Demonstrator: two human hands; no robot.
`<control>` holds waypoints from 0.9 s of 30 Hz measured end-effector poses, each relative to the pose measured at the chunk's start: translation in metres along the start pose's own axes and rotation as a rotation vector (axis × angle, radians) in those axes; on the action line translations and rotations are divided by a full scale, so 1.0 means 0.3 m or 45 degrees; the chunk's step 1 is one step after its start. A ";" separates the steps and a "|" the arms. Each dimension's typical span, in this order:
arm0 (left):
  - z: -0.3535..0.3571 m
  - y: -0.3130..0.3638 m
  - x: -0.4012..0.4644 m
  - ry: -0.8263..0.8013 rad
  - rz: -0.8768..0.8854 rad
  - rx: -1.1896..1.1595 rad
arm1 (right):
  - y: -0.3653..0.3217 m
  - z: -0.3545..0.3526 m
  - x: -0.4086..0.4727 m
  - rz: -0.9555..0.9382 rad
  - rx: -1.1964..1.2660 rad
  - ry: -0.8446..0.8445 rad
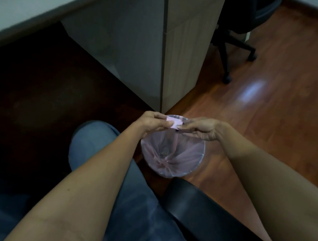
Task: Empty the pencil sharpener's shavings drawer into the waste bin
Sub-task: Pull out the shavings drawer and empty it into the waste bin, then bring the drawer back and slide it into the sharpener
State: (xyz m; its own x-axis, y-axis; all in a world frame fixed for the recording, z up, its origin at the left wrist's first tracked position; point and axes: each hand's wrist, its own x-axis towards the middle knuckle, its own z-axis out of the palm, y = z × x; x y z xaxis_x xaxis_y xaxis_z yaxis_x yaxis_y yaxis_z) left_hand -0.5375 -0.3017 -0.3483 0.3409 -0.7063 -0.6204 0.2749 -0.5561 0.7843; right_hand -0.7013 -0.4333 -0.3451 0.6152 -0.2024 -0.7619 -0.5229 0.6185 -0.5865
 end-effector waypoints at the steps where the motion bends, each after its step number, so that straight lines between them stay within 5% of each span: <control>1: -0.004 0.020 -0.013 -0.014 0.067 0.042 | -0.015 0.003 -0.015 -0.069 -0.018 0.033; 11: -0.015 0.305 -0.191 0.090 0.667 0.204 | -0.241 0.092 -0.249 -0.708 -0.223 0.229; 27: -0.166 0.946 -0.644 0.271 1.225 0.354 | -0.817 0.377 -0.719 -1.224 -0.334 0.005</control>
State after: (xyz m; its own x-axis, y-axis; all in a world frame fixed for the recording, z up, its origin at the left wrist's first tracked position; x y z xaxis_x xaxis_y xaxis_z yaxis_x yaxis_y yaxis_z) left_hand -0.4806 -0.3014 -0.0061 0.4671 -0.8296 0.3058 -0.4084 0.1043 0.9068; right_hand -0.6391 -0.4554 -0.0059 0.8439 -0.5322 0.0683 0.0824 0.0027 -0.9966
